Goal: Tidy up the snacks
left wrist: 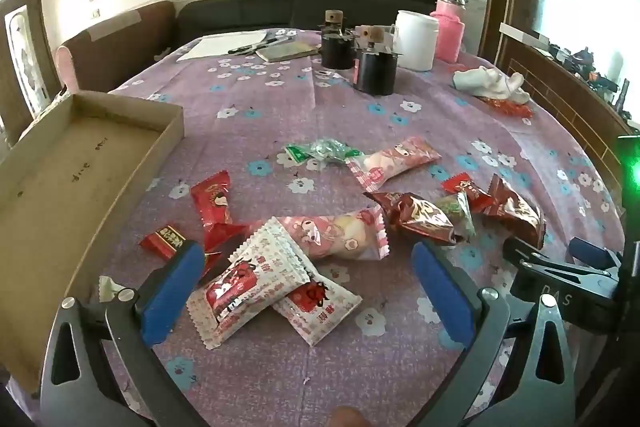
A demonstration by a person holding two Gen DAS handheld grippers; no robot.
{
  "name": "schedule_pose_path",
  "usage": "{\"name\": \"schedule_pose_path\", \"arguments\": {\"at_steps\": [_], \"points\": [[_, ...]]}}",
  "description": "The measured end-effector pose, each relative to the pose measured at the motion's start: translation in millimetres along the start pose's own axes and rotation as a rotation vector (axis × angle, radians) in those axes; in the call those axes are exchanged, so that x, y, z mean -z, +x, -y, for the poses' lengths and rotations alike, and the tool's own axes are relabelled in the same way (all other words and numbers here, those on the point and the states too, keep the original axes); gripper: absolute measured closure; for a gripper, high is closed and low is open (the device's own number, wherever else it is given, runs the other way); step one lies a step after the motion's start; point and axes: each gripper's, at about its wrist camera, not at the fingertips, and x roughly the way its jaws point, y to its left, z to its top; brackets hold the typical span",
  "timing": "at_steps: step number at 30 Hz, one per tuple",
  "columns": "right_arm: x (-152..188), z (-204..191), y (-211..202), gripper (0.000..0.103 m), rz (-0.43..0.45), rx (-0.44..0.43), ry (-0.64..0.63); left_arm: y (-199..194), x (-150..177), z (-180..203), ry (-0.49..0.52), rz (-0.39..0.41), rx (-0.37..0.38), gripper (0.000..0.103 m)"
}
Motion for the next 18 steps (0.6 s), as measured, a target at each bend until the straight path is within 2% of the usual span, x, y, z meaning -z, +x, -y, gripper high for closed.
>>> {"name": "schedule_pose_path", "arguments": {"at_steps": [6,13,18], "points": [[0,0,0,0.000,0.002,0.002,-0.002,5,3,18,0.044,-0.002,-0.019,0.000],[0,0,0,0.000,0.002,0.002,-0.001,1,4,17,0.123,0.002,-0.019,0.000],[0,0,0,0.000,0.002,0.002,-0.001,-22,7,16,0.182,0.081,0.004,0.000]]}}
